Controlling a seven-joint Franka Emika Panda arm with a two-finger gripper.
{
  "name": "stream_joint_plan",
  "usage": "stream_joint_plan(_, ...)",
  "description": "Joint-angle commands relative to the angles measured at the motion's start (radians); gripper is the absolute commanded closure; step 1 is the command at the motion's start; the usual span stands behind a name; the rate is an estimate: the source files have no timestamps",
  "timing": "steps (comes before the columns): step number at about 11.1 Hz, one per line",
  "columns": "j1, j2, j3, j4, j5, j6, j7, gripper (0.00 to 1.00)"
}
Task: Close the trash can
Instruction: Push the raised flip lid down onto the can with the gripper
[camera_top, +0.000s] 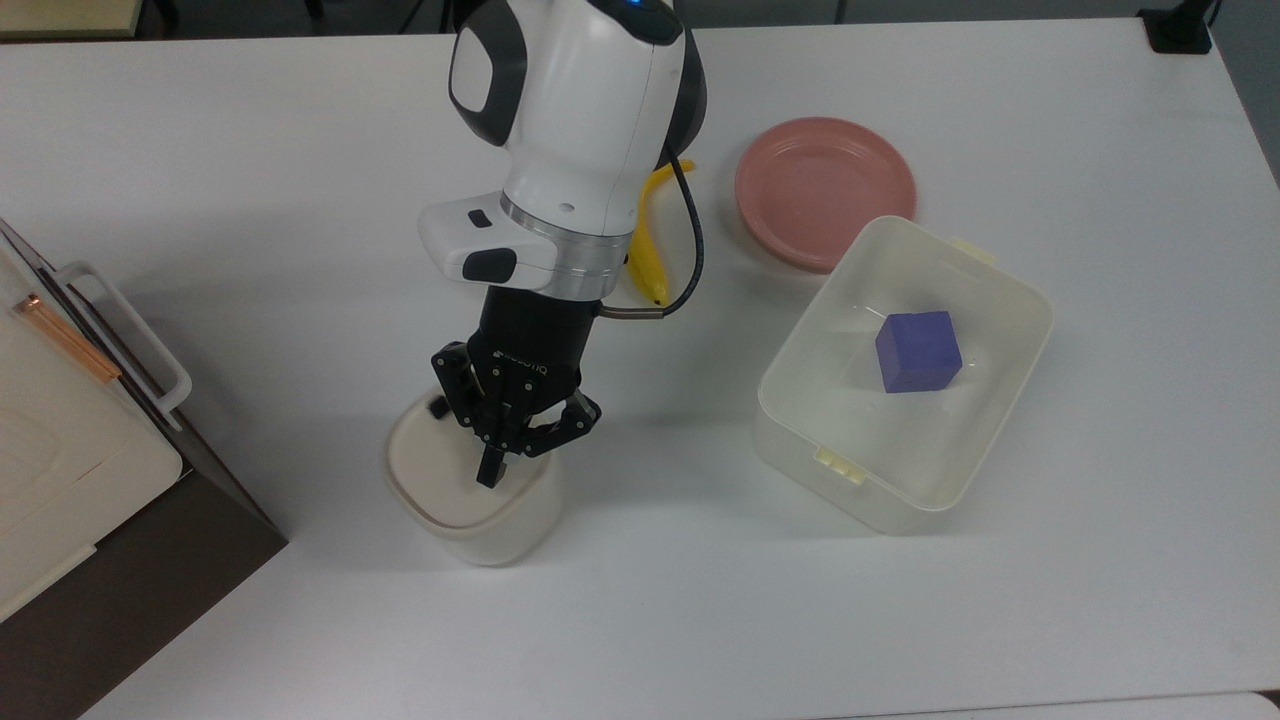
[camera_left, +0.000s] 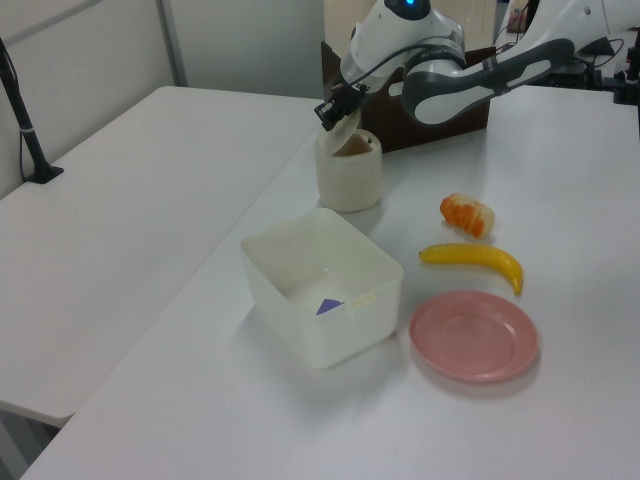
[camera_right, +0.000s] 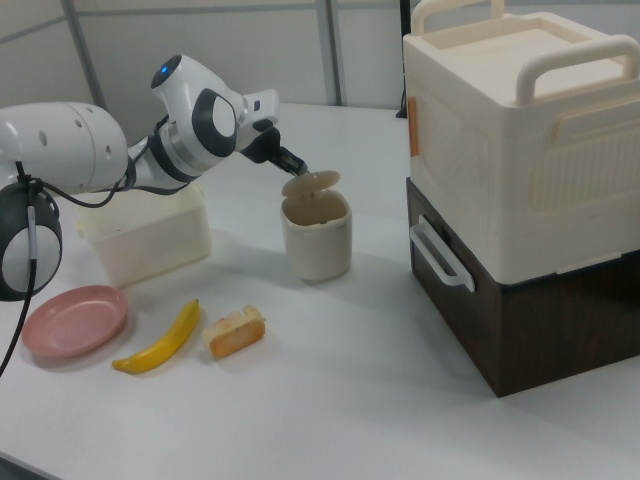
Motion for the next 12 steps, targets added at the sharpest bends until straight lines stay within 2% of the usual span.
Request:
stream_joint_plan(1, -0.027, -0.08, -0.001, -0.089, -0.027, 0.007, 0.024, 1.0)
stream_joint_plan(3, -0.042, -0.093, -0.006, -0.095, -0.027, 0.004, 0.021, 1.0)
stream_joint_plan(7, -0.068, -0.143, -0.007, -0.169, -0.027, -0.001, -0.078, 1.0)
stream_joint_plan(12, -0.083, -0.141, -0.009, -0.251, -0.11, -0.003, -0.117, 1.0)
